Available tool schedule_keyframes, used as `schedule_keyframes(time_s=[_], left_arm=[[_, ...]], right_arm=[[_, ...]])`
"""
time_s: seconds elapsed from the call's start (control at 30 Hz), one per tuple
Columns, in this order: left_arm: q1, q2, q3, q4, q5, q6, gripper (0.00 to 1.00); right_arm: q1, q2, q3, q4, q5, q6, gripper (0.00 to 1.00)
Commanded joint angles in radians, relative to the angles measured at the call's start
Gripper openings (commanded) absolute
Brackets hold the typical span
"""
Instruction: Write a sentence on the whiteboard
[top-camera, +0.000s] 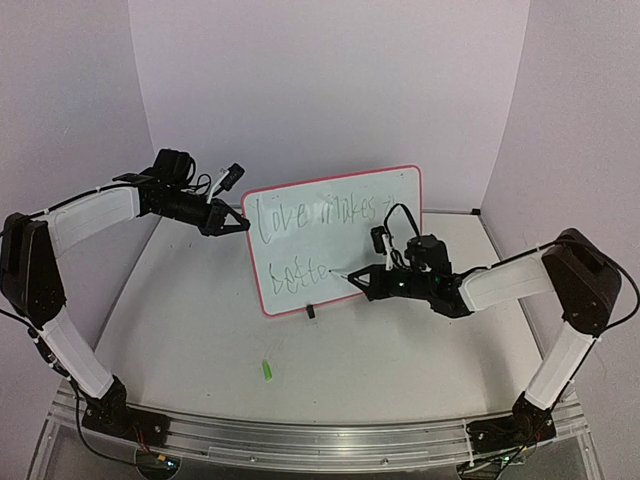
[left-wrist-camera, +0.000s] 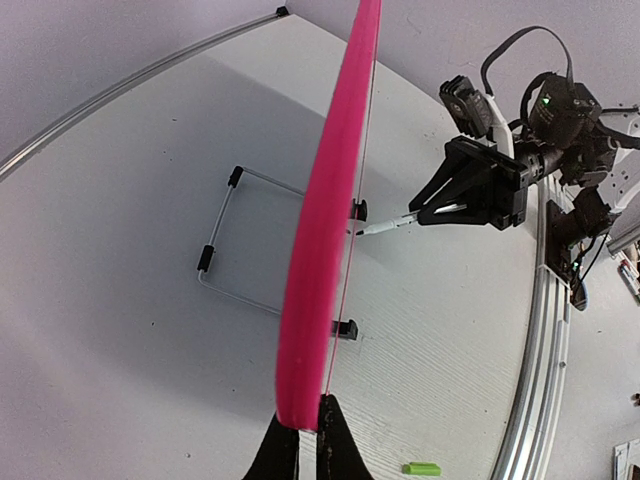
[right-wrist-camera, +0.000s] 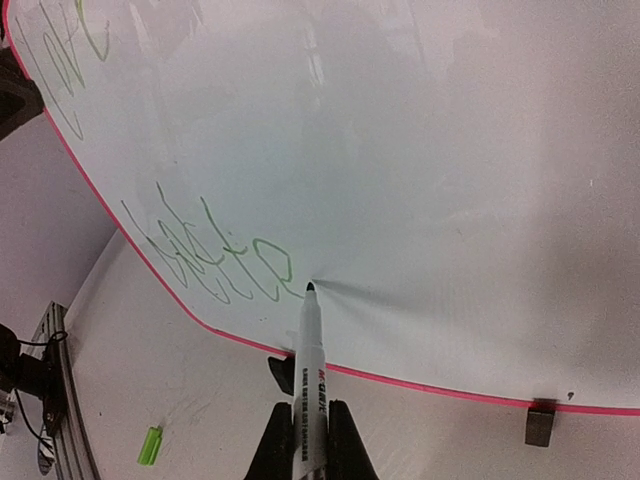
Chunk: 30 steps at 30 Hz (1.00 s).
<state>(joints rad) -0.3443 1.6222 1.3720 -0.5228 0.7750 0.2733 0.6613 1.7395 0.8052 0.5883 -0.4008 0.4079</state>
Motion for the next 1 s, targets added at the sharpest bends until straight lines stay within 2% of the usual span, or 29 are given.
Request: schedule_keyframes(time_s=[0.0, 0.57, 0.97], left_arm=[[-0.027, -0.001, -0.001, -0.052, -0.016, 0.035, 0.0], [-0.027, -0.005, -0.002, -0.054, -0.019, 0.034, 0.0], [-0.027, -0.001, -0.001, -0.053, -0.019, 0.035, 0.0]], right_arm=[[-0.006, -0.075, -0.003, 0.022, -0.018, -0.018, 0.0], [-0.006, 0.014, 0.102, 0.01, -0.033, -0.002, 0.0], [-0.011, -0.038, 0.027, 0.006, 0.062, 0.007, 0.0]])
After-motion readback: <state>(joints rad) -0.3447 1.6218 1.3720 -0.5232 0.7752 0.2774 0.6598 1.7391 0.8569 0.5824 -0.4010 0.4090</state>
